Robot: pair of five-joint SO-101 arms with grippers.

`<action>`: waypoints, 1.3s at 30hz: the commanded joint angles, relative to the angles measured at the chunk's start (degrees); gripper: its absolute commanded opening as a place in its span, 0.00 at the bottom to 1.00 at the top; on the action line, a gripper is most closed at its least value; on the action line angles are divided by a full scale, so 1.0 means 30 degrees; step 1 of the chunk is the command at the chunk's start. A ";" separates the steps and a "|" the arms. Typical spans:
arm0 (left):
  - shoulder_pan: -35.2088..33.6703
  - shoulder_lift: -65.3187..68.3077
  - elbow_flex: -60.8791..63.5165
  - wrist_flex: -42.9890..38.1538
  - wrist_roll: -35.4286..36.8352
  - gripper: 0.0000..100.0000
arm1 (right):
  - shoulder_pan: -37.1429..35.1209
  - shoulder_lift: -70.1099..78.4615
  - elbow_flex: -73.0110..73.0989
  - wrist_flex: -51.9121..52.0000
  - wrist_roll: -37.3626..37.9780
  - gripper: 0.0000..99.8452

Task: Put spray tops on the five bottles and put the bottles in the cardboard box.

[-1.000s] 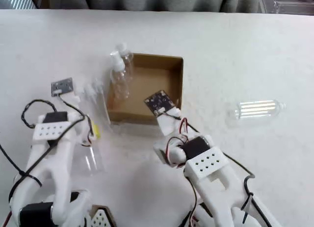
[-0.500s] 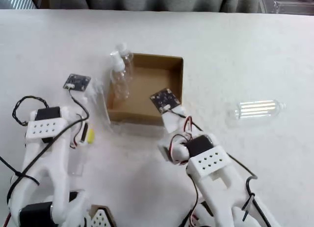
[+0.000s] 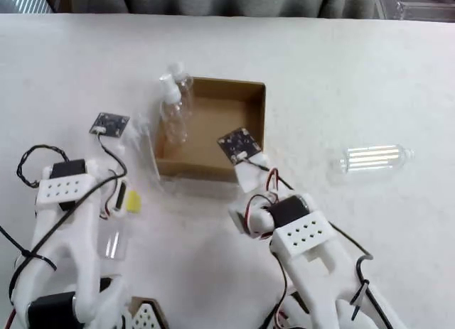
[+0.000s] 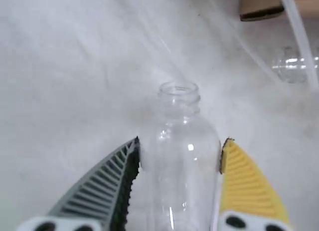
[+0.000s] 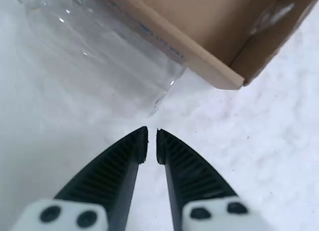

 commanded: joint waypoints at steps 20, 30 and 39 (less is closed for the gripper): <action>0.0571 0.0044 -0.0117 0.0791 0.0762 0.32 | 0.0132 -0.0278 -0.0908 0.0044 0.0234 0.02; 0.1509 0.1451 -0.0674 0.0205 0.1582 0.32 | 0.0190 -0.0278 -0.0908 0.0044 0.0234 0.02; 0.1509 0.3941 -0.1817 0.0205 0.1436 0.26 | 0.0190 -0.0278 -0.0938 0.0044 0.0234 0.02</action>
